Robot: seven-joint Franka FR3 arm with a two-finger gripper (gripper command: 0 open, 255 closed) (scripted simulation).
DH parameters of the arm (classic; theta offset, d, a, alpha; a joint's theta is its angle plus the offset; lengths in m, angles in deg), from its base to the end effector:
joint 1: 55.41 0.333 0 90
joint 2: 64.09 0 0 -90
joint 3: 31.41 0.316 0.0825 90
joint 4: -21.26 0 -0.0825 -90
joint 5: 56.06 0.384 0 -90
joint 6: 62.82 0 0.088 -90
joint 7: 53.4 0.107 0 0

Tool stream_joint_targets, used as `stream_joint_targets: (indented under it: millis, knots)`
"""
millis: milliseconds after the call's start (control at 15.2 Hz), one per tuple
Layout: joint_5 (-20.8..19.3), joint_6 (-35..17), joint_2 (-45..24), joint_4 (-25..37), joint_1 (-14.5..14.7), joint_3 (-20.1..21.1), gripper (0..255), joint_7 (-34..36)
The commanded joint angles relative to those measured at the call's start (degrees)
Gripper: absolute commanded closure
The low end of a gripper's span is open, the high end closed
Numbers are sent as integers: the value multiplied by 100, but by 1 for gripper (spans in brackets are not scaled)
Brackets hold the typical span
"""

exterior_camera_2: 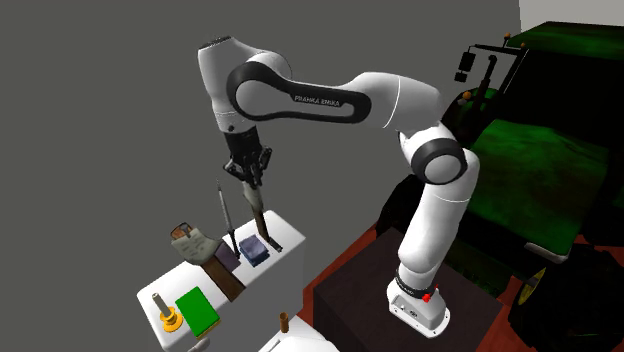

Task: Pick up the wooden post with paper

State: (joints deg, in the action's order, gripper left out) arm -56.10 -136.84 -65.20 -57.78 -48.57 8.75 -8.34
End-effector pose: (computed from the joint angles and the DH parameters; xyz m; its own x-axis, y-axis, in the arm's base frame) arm 0.3629 0.3826 0.6809 0.9962 0.0315 -0.0806 0.0368 -0.9973 0.0640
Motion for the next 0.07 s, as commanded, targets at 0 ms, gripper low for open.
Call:
stream_joint_targets:
  millis: [0]
  knots:
    - [-18,59,-29,81,13,12,255,22]
